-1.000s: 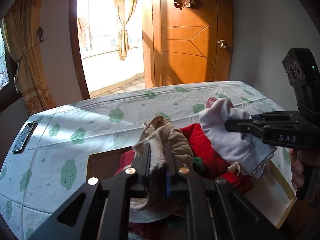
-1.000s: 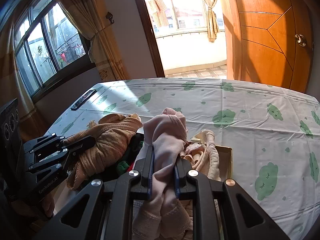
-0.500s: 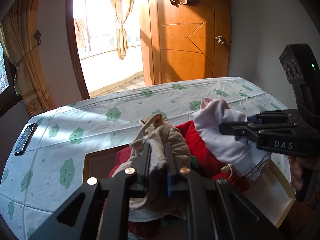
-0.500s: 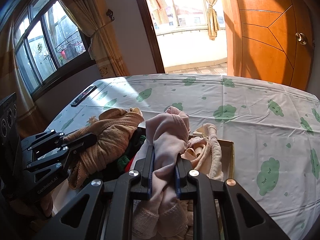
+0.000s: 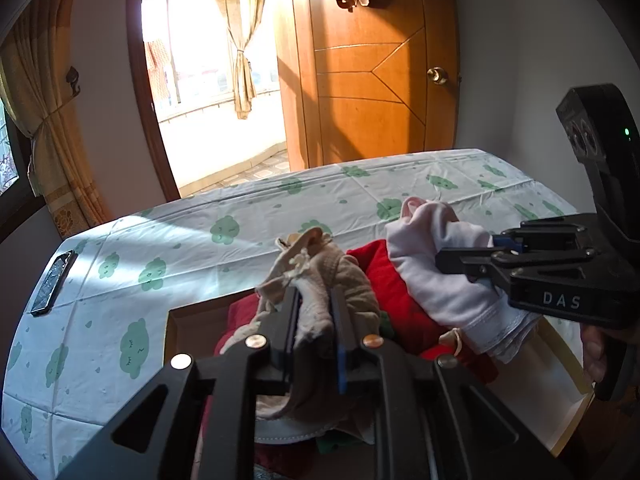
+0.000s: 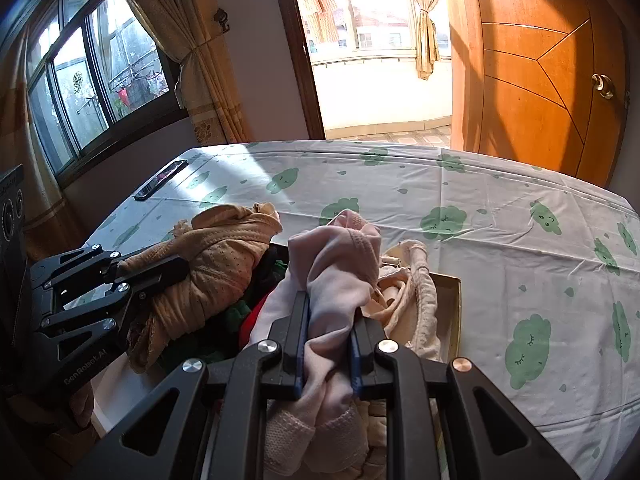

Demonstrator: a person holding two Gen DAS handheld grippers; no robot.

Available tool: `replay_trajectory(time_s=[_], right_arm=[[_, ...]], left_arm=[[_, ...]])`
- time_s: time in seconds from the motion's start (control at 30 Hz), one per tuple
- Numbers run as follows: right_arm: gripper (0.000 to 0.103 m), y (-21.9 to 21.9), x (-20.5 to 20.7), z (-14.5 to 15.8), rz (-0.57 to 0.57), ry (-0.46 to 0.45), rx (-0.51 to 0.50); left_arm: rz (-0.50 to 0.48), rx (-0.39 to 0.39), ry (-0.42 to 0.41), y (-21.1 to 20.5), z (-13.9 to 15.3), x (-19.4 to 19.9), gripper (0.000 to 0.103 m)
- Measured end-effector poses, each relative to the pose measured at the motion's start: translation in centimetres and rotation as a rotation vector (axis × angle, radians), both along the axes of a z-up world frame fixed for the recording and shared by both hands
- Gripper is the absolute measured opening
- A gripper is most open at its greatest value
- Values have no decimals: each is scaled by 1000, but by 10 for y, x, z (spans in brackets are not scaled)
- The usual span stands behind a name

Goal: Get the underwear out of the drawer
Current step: 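Lower both garments into the tray beside the other clothes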

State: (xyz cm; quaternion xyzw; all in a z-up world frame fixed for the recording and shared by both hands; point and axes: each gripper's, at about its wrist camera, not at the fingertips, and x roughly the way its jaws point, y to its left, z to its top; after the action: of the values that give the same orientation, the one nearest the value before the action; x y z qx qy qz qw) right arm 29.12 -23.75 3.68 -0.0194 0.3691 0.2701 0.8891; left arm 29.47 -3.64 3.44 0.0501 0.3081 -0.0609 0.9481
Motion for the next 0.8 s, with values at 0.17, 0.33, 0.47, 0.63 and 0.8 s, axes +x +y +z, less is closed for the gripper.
replay_trajectory(time_s=[0.17, 0.33, 0.47, 0.63, 0.8], right_arm=[[19, 2, -3, 2, 3, -9, -11], [19, 2, -5, 3, 4, -10, -12], [19, 2, -5, 3, 3, -8, -10], [20, 1, -5, 1, -2, -3, -12], [33, -2, -10, 2, -14, -9, -9]], left_arm=[[-5, 8, 2, -3, 0, -1, 22], [-2, 6, 3, -4, 0, -1, 31], [-1, 12, 3, -5, 0, -2, 37], [9, 22, 4, -7, 1, -3, 60], [9, 33, 5, -9, -1, -5, 63]])
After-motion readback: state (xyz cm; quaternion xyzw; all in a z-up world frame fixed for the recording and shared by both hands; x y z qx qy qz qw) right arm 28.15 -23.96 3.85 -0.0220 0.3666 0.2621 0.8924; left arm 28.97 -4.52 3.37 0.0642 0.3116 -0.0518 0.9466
